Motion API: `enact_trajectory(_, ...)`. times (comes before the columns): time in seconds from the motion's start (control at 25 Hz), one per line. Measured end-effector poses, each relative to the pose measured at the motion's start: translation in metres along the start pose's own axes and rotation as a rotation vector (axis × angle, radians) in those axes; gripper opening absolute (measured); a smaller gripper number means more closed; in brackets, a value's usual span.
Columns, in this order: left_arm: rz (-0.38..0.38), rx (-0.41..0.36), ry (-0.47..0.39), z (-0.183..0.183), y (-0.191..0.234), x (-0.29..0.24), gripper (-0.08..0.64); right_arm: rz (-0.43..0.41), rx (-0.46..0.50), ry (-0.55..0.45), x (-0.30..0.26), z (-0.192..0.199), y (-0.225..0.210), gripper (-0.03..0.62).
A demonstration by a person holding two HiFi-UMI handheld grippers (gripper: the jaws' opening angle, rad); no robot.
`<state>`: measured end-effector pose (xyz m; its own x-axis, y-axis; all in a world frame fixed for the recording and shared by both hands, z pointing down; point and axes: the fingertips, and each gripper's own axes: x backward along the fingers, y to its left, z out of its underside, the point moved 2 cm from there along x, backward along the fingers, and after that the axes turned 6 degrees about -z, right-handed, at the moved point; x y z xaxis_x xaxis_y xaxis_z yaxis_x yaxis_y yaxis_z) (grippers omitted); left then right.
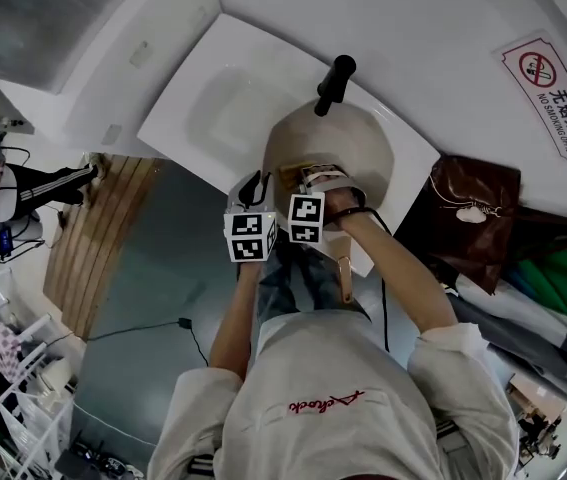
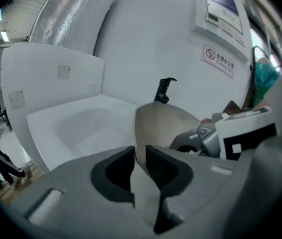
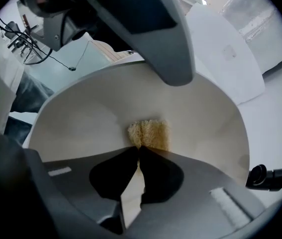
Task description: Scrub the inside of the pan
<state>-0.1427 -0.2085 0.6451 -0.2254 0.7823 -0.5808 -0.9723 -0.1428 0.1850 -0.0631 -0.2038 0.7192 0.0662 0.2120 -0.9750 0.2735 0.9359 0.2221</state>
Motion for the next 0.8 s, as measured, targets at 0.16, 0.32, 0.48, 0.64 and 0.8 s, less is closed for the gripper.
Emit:
enact_trajectory(0.16,0.001,0.0,0.001,0.0,0.0,0.0,0.074,0.02,0.003,0.007,-0.002,-0.001,-0.016,0.024)
enact_trajectory(0.32,-0.002,-0.004,-0.002,0.0,0.001,0.001,0.074,0.042,0.004,0.012,-0.002,0.001,-0.031,0.025)
enact_trajectory(0.48,-0.001,-0.006,-0.002,-0.001,0.0,0.001,0.075,0.065,-0.002,0.013,-0.002,0.006,-0.045,0.024)
enact_trajectory(0.64,-0.003,-0.009,-0.001,-0.001,0.001,0.001,0.075,0.094,-0.013,0.019,-0.003,0.013,-0.059,0.025)
enact_trajectory(0.8,-0.005,-0.011,0.001,0.0,0.0,0.0,0.075,0.111,-0.039,0.025,-0.004,0.025,-0.069,0.025)
